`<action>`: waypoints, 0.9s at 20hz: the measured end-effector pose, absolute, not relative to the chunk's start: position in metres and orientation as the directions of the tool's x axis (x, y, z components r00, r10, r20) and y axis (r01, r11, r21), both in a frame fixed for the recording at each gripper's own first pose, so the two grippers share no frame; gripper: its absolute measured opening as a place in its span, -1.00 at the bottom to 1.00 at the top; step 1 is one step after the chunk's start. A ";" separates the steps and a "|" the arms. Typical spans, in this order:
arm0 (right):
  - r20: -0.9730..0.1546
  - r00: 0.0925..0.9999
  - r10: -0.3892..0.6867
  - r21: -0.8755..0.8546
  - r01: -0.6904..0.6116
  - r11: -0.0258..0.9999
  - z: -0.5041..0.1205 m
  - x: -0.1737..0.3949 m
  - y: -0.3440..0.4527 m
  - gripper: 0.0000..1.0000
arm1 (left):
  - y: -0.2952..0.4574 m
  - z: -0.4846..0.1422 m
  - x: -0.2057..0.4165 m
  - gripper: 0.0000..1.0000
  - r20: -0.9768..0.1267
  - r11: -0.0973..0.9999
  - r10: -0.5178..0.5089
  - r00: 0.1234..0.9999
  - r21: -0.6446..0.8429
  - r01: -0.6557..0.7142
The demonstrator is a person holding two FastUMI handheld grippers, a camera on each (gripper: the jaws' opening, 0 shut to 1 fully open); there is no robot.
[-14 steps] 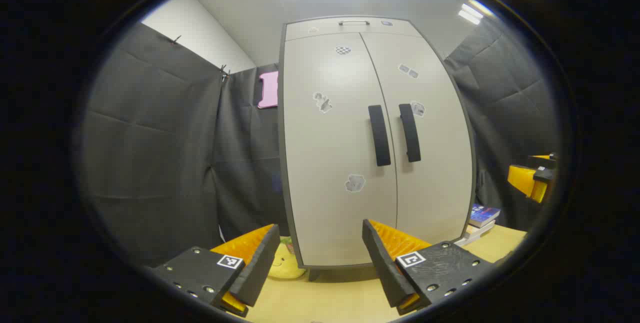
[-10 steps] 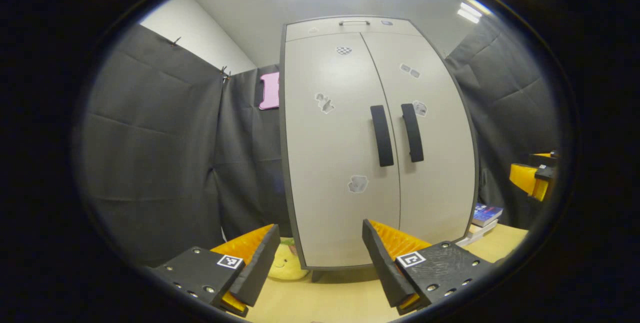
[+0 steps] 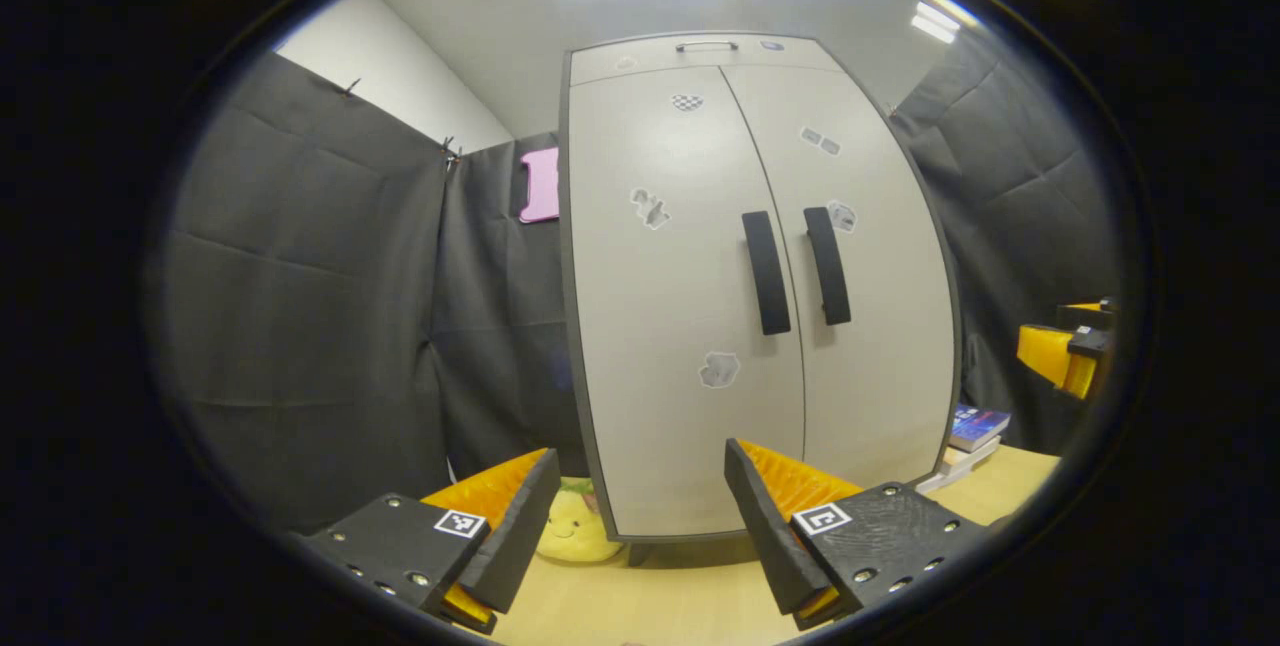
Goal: Open the right door of the double-door shoe cabinet with the right hand, and open the left door with the left hand.
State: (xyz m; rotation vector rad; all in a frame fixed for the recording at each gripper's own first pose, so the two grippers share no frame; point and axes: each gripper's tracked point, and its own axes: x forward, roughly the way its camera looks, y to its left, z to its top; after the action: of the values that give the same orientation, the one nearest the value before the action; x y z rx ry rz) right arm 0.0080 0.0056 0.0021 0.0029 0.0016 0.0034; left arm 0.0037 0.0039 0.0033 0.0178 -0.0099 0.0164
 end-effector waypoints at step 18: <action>0.087 0.983 0.164 0.062 -0.170 0.983 0.087 0.107 0.089 0.94 | 0.013 0.003 0.006 0.89 0.002 0.997 0.076 0.997 0.029 -0.076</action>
State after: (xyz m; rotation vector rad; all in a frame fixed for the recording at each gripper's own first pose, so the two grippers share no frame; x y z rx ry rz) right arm 0.1067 0.0886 0.0873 0.0693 -0.0815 0.1683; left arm 0.0064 0.0129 0.0027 0.0287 -0.0007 0.0761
